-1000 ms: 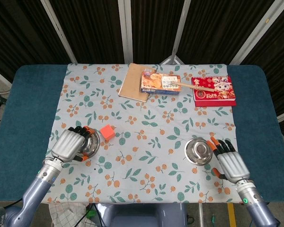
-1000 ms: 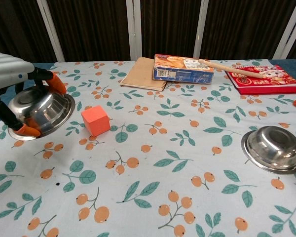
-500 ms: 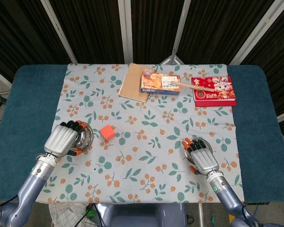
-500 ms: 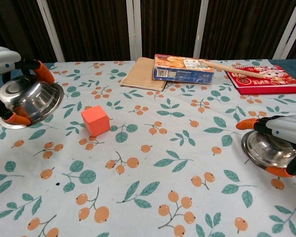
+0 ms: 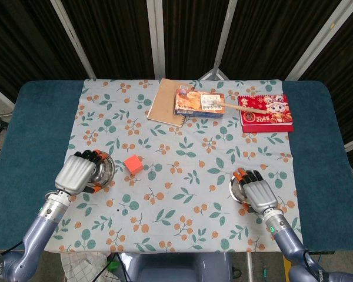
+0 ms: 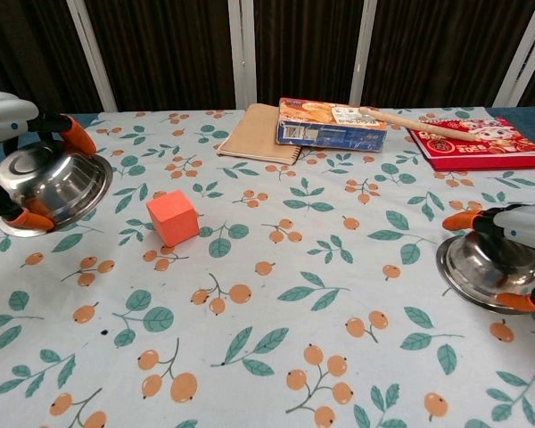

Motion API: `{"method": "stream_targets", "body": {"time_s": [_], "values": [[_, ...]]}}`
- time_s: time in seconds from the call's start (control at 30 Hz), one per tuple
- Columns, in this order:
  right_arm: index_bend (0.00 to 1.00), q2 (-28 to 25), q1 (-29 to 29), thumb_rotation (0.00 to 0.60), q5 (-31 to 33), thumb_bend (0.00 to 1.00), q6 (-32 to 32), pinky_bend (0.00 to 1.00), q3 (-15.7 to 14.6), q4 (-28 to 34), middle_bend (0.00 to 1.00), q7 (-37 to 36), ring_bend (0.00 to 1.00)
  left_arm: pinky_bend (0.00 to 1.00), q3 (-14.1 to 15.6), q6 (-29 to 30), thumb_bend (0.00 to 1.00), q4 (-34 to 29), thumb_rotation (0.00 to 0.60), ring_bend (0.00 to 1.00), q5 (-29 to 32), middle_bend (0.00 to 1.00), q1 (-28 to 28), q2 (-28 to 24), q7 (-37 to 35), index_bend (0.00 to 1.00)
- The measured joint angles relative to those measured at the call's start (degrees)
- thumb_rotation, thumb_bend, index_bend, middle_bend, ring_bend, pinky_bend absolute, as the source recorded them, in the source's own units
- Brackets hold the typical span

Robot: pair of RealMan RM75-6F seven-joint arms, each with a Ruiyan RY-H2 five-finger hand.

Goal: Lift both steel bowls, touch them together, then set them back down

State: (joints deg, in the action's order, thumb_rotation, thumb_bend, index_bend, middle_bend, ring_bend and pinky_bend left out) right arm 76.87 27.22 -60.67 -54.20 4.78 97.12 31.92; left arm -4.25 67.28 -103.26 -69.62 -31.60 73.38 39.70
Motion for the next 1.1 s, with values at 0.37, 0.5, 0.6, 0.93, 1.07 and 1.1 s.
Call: {"method": "stream_targets", "body": {"time_s": [0.37, 0.5, 0.6, 0.93, 1.07, 1.1], "values": [[0.00, -0.4, 0.7, 0.600, -0.5, 0.39, 1.1, 0.07, -1.2, -1.4, 0.00, -4.5, 0.00, 0.74, 0.3, -0.3, 0.29, -0.3, 0.600, 0.49, 0.9, 0.60, -0.6, 1.3, 2.0, 0.50], [0.00, 0.3, 1.3, 0.600, -0.4, 0.39, 1.5, 0.08, -1.4, -2.0, 0.00, -4.9, 0.00, 0.74, 0.3, -0.2, 0.29, -0.6, 0.600, 0.49, 1.2, 0.60, -0.8, 1.6, 2.7, 0.50], [0.00, 0.6, 1.7, 0.600, -0.3, 0.39, 1.3, 0.13, -1.4, -2.2, 0.00, -5.1, 0.00, 0.74, 0.4, -0.1, 0.29, -0.4, 0.600, 0.49, 1.4, 0.60, -0.9, 1.7, 2.9, 0.50], [0.00, 0.4, 2.6, 0.600, 1.1, 0.39, 1.8, 0.39, -2.1, -3.2, 0.00, -5.4, 0.00, 0.74, 0.4, -0.1, 0.29, -0.4, 0.600, 0.49, 2.3, 0.60, -1.4, 2.0, 4.2, 0.50], [0.00, 0.5, 2.7, 0.600, 1.3, 0.39, 1.9, 0.48, -2.4, -3.8, 0.00, -5.9, 0.04, 0.74, 0.4, 0.2, 0.29, -0.6, 0.600, 0.49, 2.4, 0.60, -1.5, 2.1, 4.6, 0.50], [0.00, 0.5, 2.7, 0.600, 1.2, 0.39, 1.8, 0.52, -2.4, -4.0, 0.03, -6.0, 0.09, 0.74, 0.5, 0.2, 0.29, -0.6, 0.600, 0.49, 2.4, 0.60, -1.5, 2.2, 4.7, 0.50]]}}
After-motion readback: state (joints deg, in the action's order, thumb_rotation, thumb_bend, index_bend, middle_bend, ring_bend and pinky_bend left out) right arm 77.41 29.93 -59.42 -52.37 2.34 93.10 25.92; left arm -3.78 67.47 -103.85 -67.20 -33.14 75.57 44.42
